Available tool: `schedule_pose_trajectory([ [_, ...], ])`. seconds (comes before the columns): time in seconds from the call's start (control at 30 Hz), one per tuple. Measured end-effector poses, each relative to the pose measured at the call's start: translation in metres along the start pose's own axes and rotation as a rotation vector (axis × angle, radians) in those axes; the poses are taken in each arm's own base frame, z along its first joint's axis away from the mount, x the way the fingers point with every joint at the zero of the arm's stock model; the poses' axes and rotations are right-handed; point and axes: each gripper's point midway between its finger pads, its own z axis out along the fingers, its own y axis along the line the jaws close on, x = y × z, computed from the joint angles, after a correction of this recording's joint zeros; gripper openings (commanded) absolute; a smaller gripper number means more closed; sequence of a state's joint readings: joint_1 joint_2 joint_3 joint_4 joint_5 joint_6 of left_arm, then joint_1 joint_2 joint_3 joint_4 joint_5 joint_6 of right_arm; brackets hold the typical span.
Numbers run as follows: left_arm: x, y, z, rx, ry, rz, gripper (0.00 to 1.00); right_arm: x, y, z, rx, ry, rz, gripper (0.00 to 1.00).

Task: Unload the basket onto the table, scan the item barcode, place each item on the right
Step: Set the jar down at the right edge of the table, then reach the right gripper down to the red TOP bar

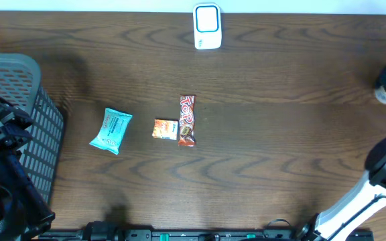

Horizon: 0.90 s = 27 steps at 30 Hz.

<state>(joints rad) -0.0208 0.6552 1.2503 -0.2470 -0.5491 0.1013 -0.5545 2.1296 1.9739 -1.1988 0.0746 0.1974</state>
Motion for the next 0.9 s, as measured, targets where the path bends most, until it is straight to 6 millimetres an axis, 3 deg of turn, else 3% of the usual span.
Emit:
schedule_pose_trajectory([
  [0.07, 0.000, -0.005, 0.000, 0.027, 0.000, 0.001, 0.83, 0.001, -0.026, 0.032, 0.013, 0.061, 0.068, 0.62],
  [0.17, 0.002, -0.013, 0.000, 0.074, 0.006, 0.005, 0.83, 0.011, -0.050, 0.070, 0.027, 0.146, 0.134, 0.67],
  [0.2, 0.002, -0.014, -0.001, 0.083, 0.007, 0.006, 0.83, 0.016, -0.057, 0.083, 0.030, 0.178, 0.160, 0.84],
  [0.27, 0.002, -0.016, -0.001, 0.094, 0.007, 0.007, 0.83, 0.023, -0.065, 0.089, 0.034, 0.214, 0.187, 0.99],
  [0.47, 0.003, -0.018, -0.001, 0.103, 0.009, 0.008, 0.83, 0.039, -0.074, 0.070, 0.028, 0.303, 0.223, 0.99],
  [0.57, 0.003, -0.018, -0.001, 0.103, 0.009, 0.008, 0.84, 0.017, -0.066, 0.027, 0.012, 0.199, 0.210, 0.99],
  [0.6, 0.003, -0.018, -0.001, 0.103, 0.010, 0.008, 0.83, 0.001, -0.051, -0.016, -0.020, 0.085, 0.185, 0.99],
  [0.67, 0.003, -0.018, -0.001, 0.104, 0.009, 0.008, 0.83, -0.008, -0.025, -0.067, -0.072, -0.037, 0.136, 0.99],
  [0.7, 0.003, -0.019, -0.001, 0.109, 0.009, 0.008, 0.83, -0.007, 0.004, -0.107, -0.127, -0.122, 0.079, 0.99],
  [0.73, 0.003, -0.020, -0.001, 0.118, 0.010, 0.008, 0.83, -0.004, 0.018, -0.124, -0.151, -0.156, 0.046, 0.99],
  [0.77, 0.004, -0.022, -0.001, 0.130, 0.015, 0.011, 0.83, 0.018, 0.071, -0.171, -0.231, -0.223, -0.081, 0.99],
  [0.83, 0.006, -0.024, -0.002, 0.142, 0.021, 0.016, 0.83, 0.051, 0.121, -0.197, -0.294, -0.234, -0.221, 0.99],
  [0.9, 0.006, -0.026, -0.002, 0.152, 0.022, 0.016, 0.83, 0.097, 0.177, -0.198, -0.293, -0.209, -0.398, 0.99],
])
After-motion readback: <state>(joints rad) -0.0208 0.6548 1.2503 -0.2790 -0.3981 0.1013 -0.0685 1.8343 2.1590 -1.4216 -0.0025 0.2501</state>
